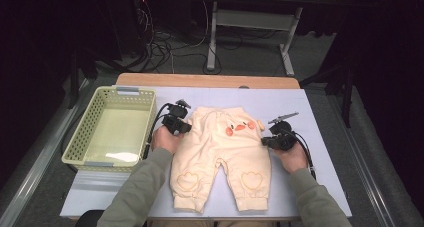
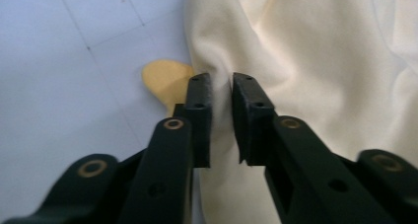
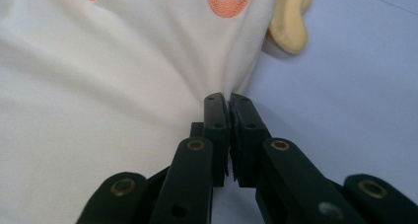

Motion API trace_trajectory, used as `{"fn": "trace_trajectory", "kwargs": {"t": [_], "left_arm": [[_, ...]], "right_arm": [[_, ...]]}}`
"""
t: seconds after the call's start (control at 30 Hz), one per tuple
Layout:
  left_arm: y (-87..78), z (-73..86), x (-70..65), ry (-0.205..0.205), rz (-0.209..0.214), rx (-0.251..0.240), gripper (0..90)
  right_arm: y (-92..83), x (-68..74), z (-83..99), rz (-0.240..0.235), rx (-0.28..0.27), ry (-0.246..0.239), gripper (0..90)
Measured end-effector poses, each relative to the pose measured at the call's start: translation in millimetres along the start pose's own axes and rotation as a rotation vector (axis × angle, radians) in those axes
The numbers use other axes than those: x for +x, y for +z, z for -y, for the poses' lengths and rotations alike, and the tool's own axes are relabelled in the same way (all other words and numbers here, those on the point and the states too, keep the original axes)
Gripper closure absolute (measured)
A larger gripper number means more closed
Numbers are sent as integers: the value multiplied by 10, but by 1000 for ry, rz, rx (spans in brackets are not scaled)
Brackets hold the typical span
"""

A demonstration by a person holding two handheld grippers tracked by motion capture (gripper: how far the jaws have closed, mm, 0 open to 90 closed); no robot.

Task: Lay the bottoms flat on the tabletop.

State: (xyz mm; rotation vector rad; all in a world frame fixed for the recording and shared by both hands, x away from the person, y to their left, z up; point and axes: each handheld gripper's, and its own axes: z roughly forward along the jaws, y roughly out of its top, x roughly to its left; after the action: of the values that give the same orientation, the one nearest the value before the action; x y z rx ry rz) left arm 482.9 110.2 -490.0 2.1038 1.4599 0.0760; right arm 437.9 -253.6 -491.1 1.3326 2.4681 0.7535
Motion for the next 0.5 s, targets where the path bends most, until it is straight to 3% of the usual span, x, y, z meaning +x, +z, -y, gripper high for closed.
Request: {"fn": "trace_trajectory", "kwargs": {"t": [0.13,0.23,0.27,0.33,0.5], "left_arm": [[15,15,26,6,5,23,819],[43,26,-63,74,-60,32,821],[43,26,-63,74,-60,32,821],[55,35,-110,124,-119,38,822],[46,21,-110,119,-87,49,819]], "right_arm": [[1,0,-1,0,1,1,874],[2,4,-4,2,1,0,877],[3,5,-4,2,2,1,878],[3,6,-4,3,2,0,878],[5,7,-9,4,4,-4,879]]}}
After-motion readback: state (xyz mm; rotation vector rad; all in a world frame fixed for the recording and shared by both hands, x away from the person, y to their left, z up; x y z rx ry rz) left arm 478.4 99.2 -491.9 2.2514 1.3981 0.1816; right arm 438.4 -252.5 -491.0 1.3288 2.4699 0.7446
